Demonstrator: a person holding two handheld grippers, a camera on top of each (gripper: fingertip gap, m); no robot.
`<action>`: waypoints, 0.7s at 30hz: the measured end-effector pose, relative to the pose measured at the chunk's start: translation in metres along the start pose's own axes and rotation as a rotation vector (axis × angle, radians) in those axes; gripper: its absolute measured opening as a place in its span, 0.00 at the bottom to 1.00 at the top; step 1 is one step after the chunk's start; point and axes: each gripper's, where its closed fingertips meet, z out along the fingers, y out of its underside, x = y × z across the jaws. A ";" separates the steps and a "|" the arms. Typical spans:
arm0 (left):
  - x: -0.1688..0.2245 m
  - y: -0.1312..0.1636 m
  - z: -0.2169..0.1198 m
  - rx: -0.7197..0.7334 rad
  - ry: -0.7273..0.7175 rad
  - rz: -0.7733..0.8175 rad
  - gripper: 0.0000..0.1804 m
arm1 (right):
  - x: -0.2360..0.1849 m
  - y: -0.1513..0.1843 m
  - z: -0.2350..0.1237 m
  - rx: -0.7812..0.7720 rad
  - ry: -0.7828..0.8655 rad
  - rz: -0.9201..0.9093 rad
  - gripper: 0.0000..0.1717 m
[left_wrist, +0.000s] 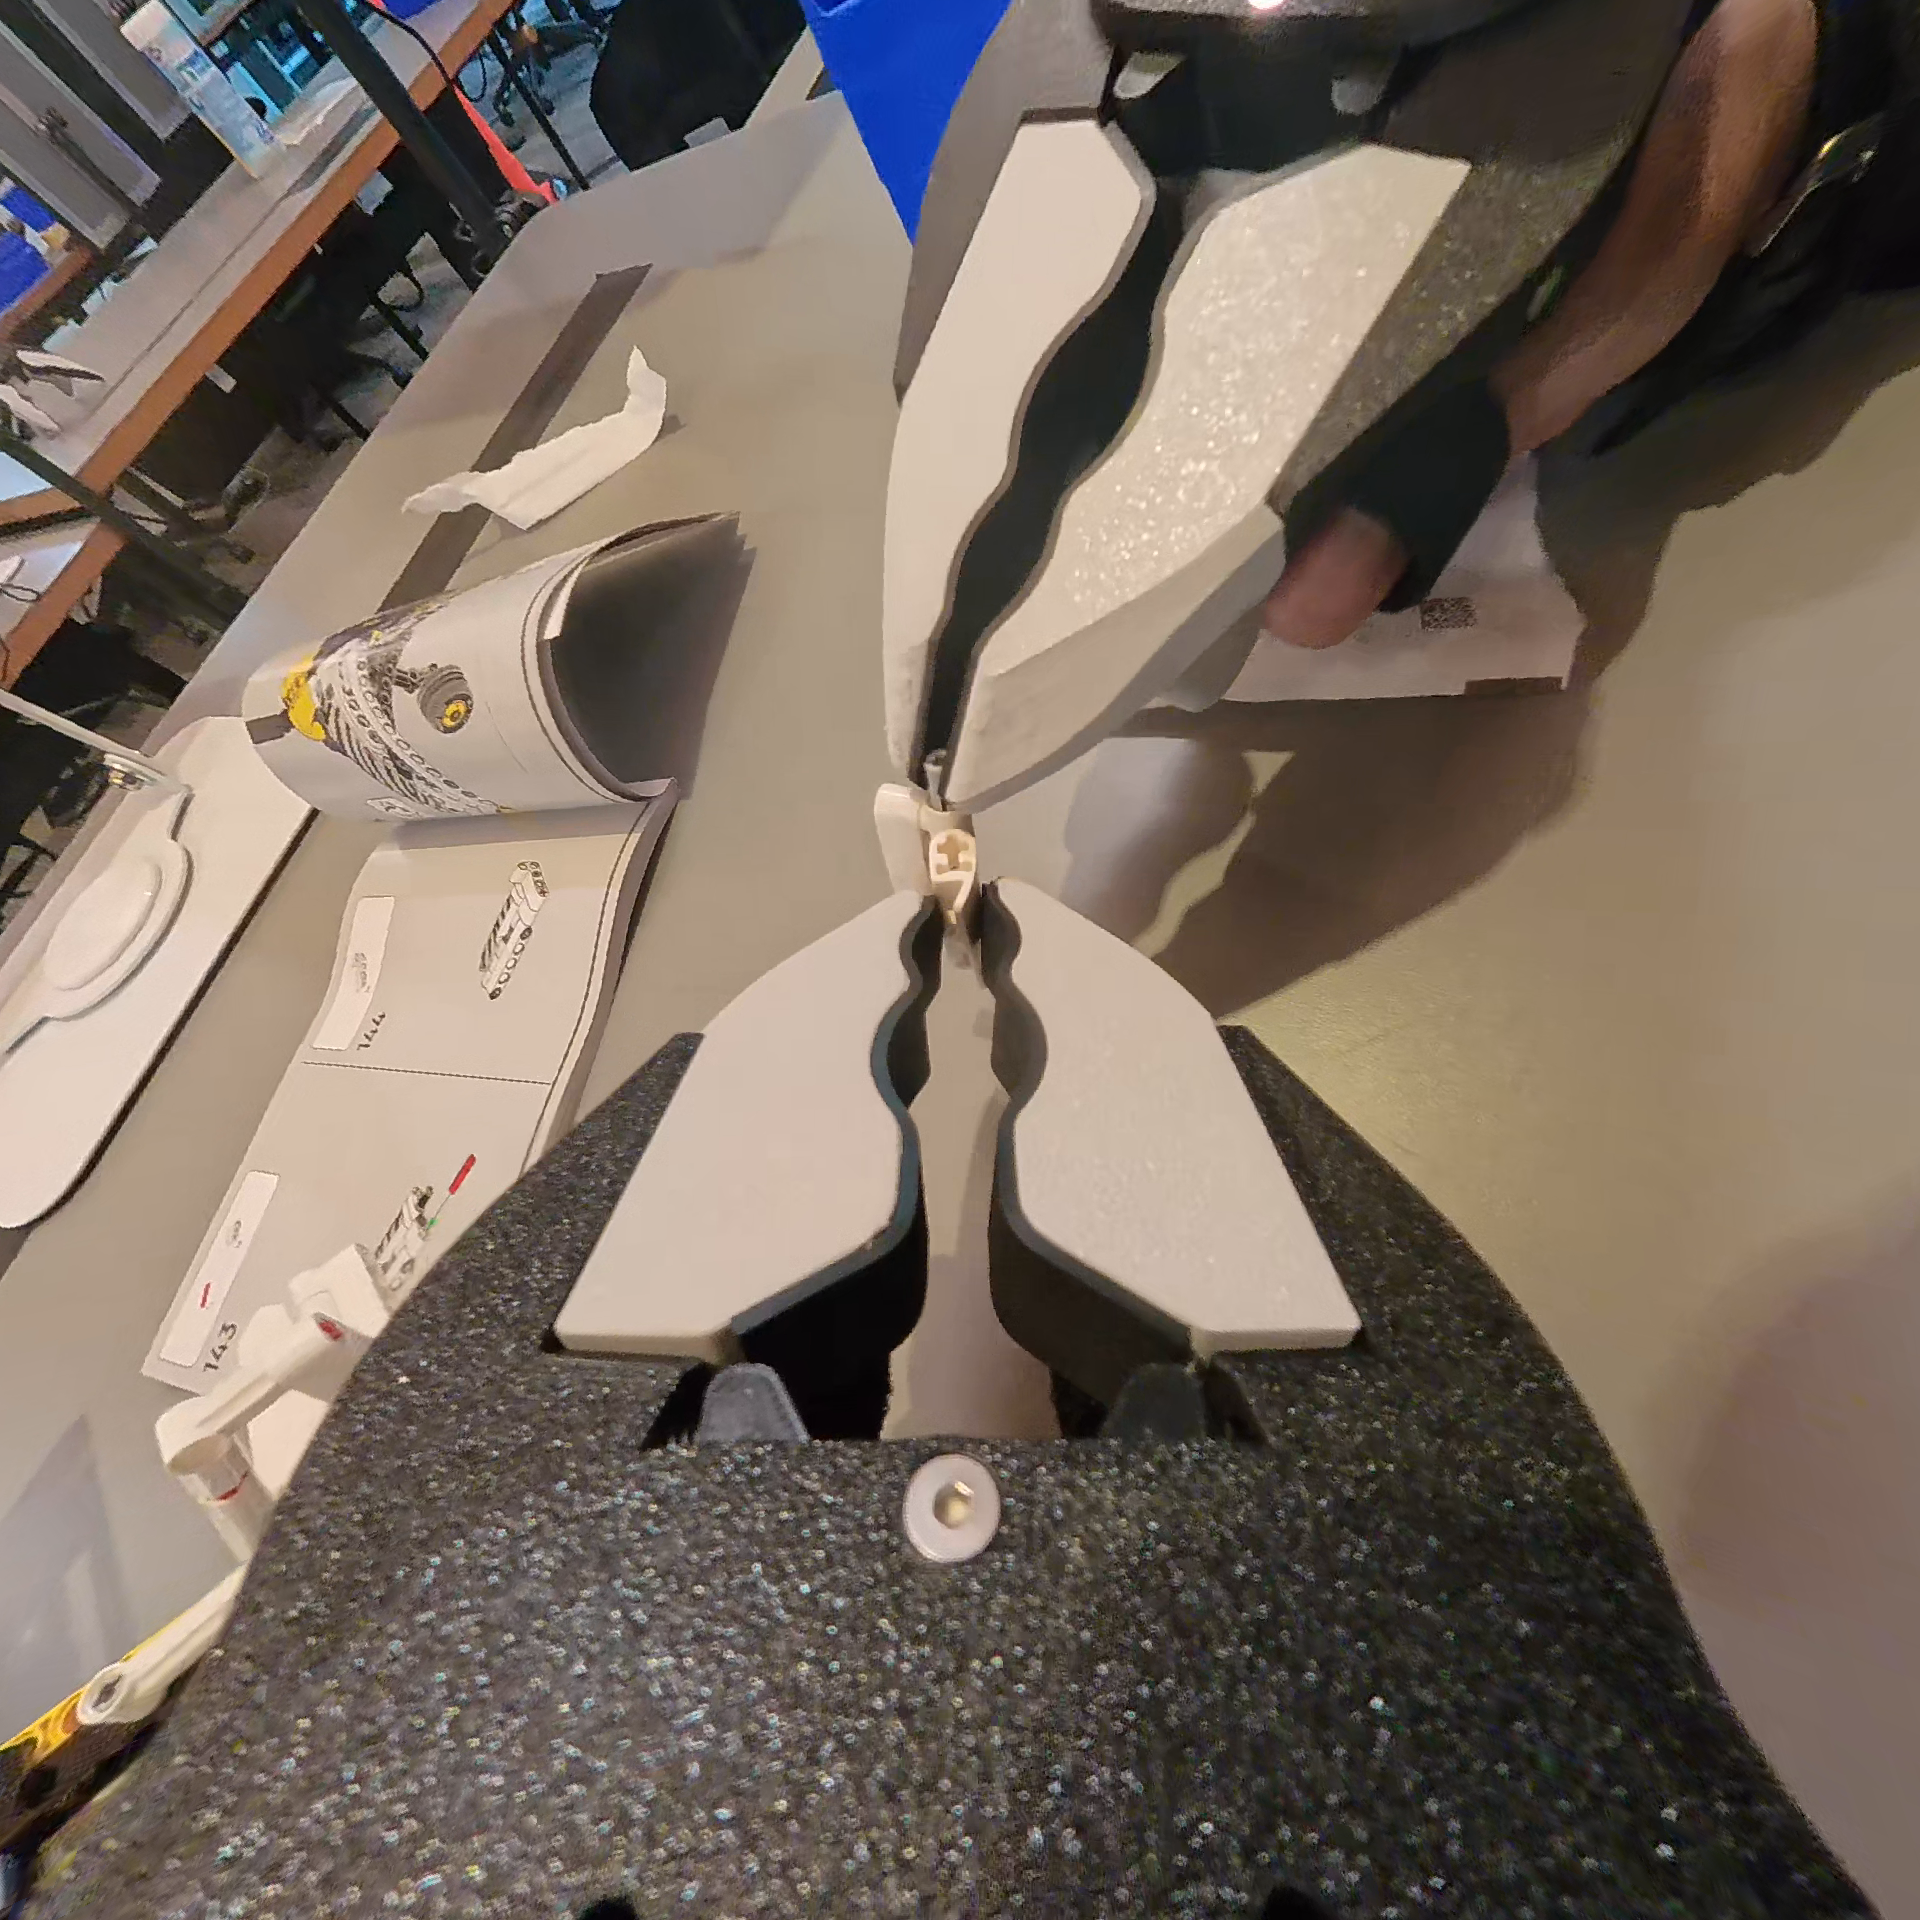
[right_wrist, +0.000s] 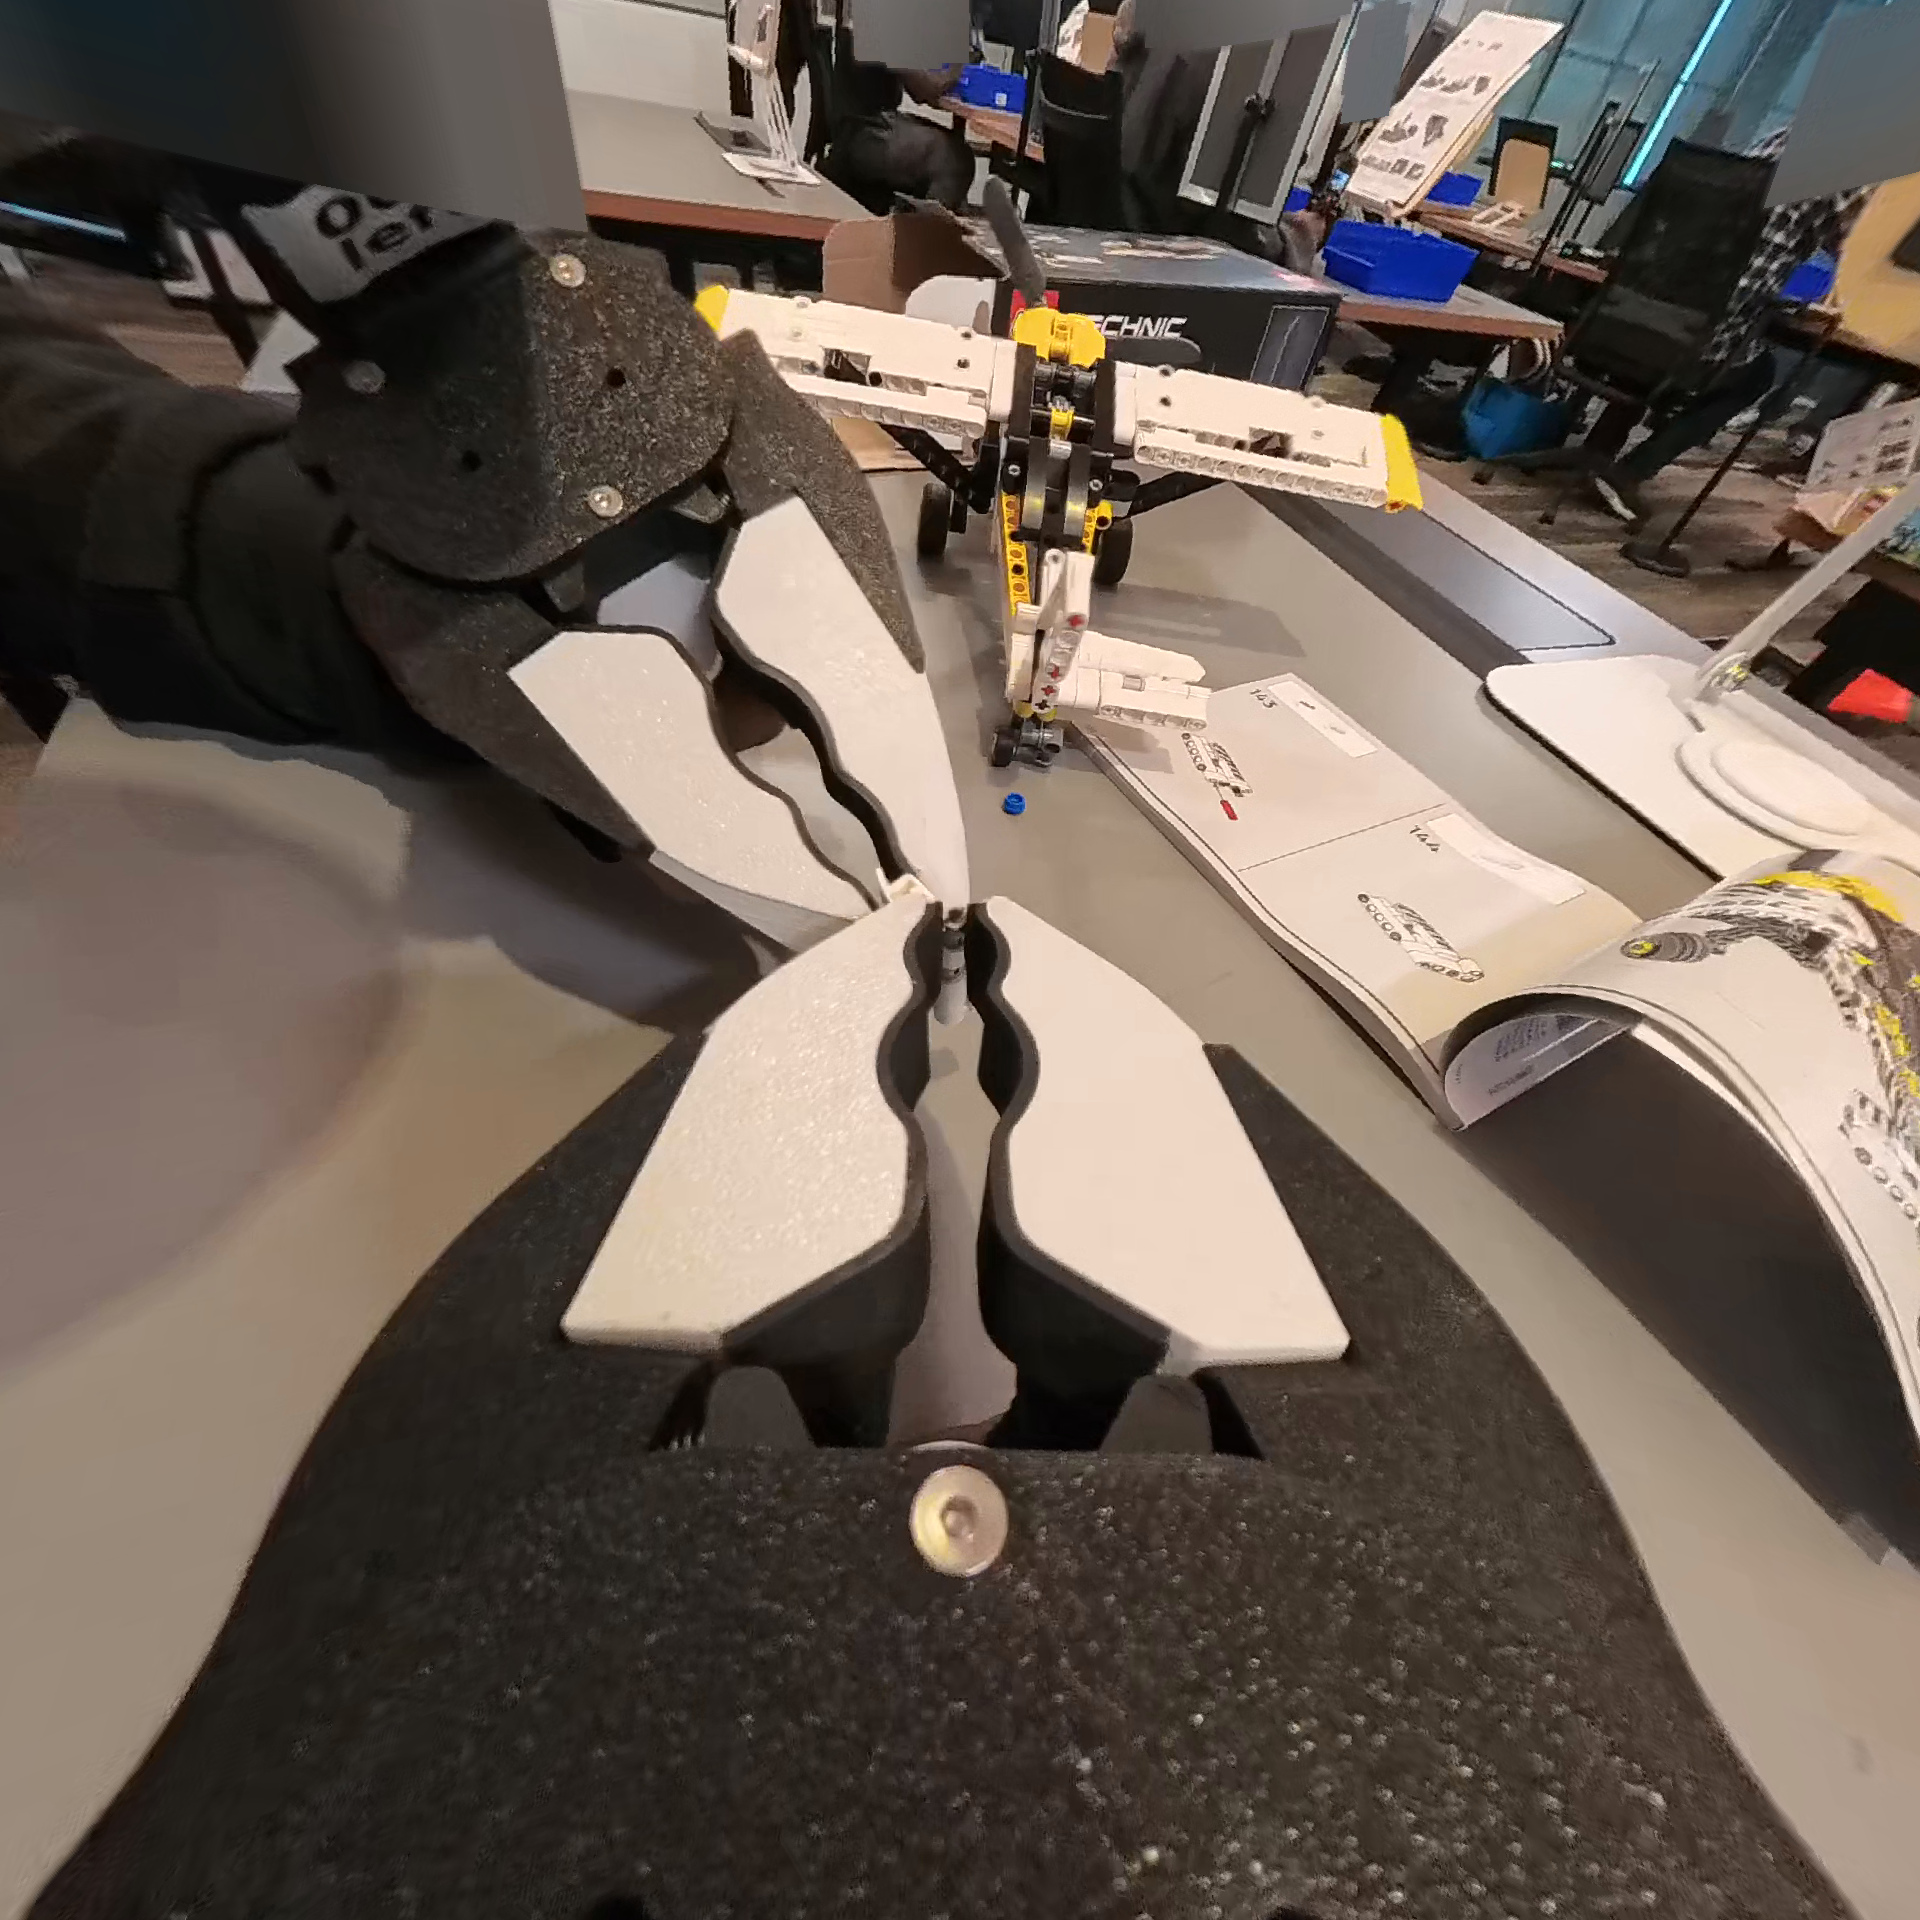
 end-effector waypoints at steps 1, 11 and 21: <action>0.000 0.000 0.000 0.003 0.008 -0.014 0.05 | 0.000 0.000 0.000 -0.002 0.003 -0.008 0.02; -0.004 -0.009 -0.004 0.149 0.214 -0.441 0.04 | 0.015 -0.009 -0.006 0.058 0.022 0.107 0.07; -0.003 -0.045 -0.034 0.448 0.618 -0.814 0.04 | -0.006 -0.019 -0.011 0.113 -0.322 0.441 0.15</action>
